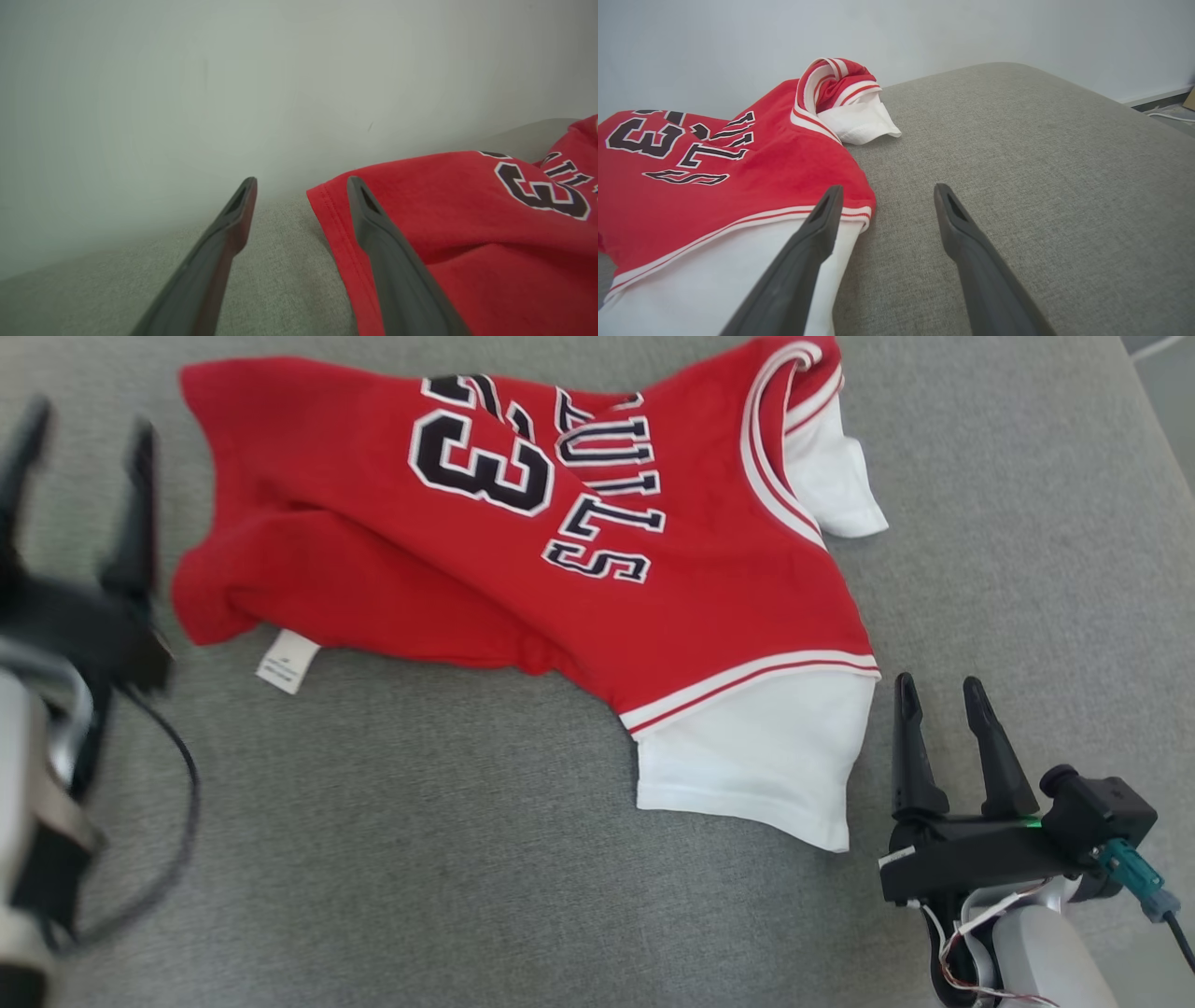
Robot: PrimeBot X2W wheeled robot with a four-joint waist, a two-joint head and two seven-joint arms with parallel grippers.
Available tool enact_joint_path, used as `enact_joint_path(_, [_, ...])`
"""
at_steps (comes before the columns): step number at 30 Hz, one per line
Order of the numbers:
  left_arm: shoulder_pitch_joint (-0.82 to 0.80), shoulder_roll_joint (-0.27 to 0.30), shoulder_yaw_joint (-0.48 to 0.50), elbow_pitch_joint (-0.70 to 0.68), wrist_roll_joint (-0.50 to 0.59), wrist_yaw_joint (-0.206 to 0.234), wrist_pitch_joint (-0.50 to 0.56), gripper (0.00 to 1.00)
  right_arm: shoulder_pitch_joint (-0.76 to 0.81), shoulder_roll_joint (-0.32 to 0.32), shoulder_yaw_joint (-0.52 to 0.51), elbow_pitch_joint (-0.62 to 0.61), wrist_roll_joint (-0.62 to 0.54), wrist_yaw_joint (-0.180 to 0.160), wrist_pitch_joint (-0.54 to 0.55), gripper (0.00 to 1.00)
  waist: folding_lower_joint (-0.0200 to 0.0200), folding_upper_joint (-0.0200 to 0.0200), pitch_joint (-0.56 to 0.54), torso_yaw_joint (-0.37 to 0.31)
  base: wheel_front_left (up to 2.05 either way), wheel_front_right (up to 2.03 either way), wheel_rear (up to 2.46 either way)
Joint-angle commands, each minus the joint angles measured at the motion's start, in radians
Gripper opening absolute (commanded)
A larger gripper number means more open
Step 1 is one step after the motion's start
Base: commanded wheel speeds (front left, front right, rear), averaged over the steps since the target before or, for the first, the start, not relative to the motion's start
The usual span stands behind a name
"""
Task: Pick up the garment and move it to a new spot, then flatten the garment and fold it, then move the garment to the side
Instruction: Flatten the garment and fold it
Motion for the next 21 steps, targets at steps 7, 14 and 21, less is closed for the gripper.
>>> enact_joint_path(7, [0.310,-0.120,0.106,-0.110,-0.055,-0.010,-0.004,1.00,0.037,-0.021,0.009,0.005,-0.011,0.000,0.000,1.00,0.0000,0.0000,-0.084,0.067,0.00,0.00,0.00])
enact_joint_path(14, [0.389,-0.191,0.143,-0.068,-0.046,-0.025,-0.004,1.00,0.027,-0.039,0.008,-0.002,-0.001,0.000,0.000,1.00,0.0000,0.0000,-0.064,0.060,0.00,0.00,0.00])
enact_joint_path(21, [0.387,-0.243,0.092,-0.070,-0.008,-0.032,-0.002,1.00,0.025,-0.043,-0.001,0.000,0.004,0.000,0.000,1.00,0.0000,0.0000,-0.050,0.046,0.00,0.00,0.00])
